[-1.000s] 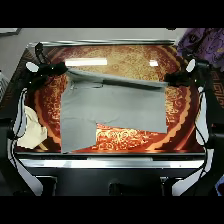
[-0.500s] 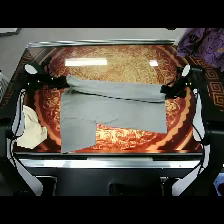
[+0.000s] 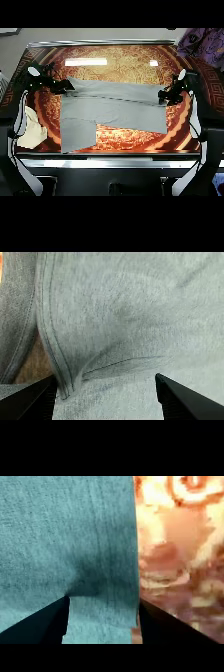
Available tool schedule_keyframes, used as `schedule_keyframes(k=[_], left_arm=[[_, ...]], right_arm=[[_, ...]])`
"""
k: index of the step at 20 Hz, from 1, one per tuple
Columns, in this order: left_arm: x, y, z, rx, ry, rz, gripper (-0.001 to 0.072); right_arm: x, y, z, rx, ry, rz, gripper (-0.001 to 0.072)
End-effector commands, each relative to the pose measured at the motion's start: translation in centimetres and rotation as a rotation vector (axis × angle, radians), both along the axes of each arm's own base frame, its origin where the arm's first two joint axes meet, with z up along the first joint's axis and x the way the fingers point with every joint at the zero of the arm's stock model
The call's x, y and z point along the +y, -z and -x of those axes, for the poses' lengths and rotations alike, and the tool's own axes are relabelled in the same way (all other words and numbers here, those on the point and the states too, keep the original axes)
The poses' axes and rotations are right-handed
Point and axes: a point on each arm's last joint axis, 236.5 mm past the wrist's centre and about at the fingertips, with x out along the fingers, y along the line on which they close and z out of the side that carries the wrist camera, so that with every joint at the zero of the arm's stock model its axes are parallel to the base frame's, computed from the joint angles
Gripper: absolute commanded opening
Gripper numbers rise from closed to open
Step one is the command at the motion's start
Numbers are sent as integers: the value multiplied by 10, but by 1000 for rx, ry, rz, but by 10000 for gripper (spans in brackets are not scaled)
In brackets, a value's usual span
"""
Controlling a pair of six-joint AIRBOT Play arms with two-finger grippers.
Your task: Fold the clothes and pants, and hang the long-sleeved shirts on hangers.
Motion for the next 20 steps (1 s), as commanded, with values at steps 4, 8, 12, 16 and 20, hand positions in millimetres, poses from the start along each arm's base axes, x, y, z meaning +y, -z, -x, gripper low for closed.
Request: schedule_keyframes(k=[4, 8, 12, 16, 20], left_arm=[[61, -93, -1, -98, -163, 4, 697], [125, -106, 82, 37, -238, -70, 697], [120, -58, 188, 124, -348, -24, 697], [54, -7, 272, 164, -311, 129, 697], [39, 18, 294, 201, -324, 167, 697]], right_arm=[[-9, -87, 0, -155, -86, -15, 504], [-31, -127, 38, -247, -9, -240, 502], [-33, -115, 94, -236, 130, -414, 500], [-25, -106, 116, -223, 166, -432, 499], [-20, -111, 115, -226, 179, -463, 484]])
